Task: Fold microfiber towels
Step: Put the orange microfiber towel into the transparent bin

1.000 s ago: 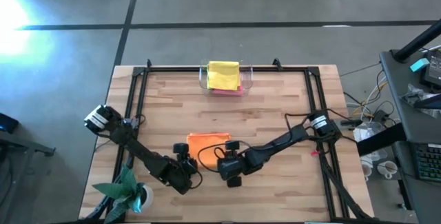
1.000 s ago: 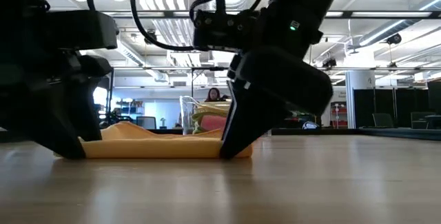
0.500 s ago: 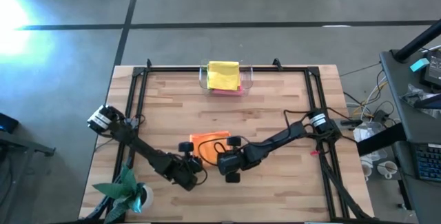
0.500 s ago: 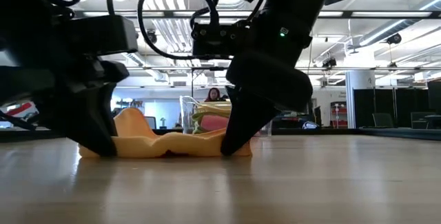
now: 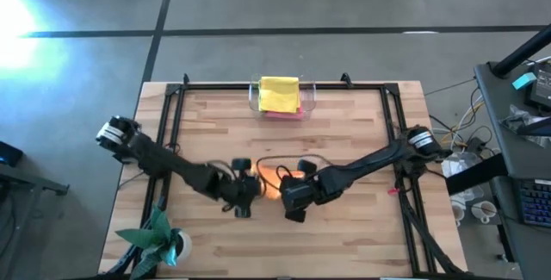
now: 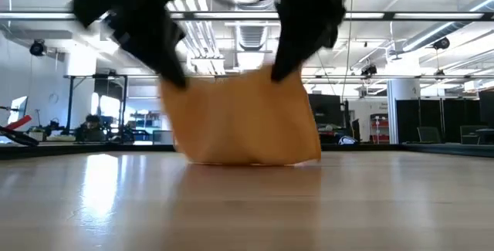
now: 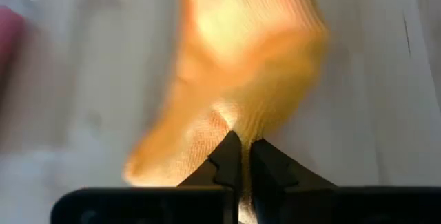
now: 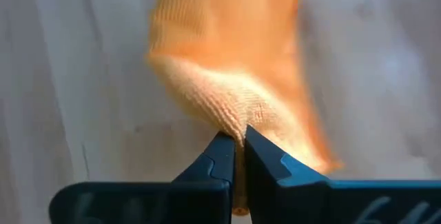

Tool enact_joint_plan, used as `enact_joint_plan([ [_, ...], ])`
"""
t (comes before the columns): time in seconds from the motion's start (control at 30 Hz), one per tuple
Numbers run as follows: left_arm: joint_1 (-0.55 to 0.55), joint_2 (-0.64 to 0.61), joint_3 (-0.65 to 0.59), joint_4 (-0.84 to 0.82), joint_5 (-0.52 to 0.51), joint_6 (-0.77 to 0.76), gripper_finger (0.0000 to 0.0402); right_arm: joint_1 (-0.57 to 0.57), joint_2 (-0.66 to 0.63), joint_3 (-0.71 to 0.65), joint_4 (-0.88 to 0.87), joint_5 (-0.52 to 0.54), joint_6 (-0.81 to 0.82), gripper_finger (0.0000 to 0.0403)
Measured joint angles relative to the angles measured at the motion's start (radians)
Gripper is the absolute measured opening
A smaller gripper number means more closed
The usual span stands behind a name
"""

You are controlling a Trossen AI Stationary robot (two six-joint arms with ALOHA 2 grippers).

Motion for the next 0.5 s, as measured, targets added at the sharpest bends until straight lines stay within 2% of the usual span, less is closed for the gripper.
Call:
enact_joint_plan([
  [0.3, 0.21, -0.136, 0.078, 0.002, -0.008, 0.213, 0.0002, -0.047, -0.183, 0.01, -0.07, 0.231, 0.063, 0.0009],
  [0.4, 0.296, -0.151, 0.096, 0.01, 0.009, 0.256, 0.0001, -0.094, -0.236, 0.011, -0.067, 0.328, 0.054, 0.0009],
  [0.5, 0.381, -0.148, 0.122, 0.012, 0.013, 0.304, 0.0001, -0.164, -0.266, 0.011, -0.054, 0.36, -0.007, 0.0009],
])
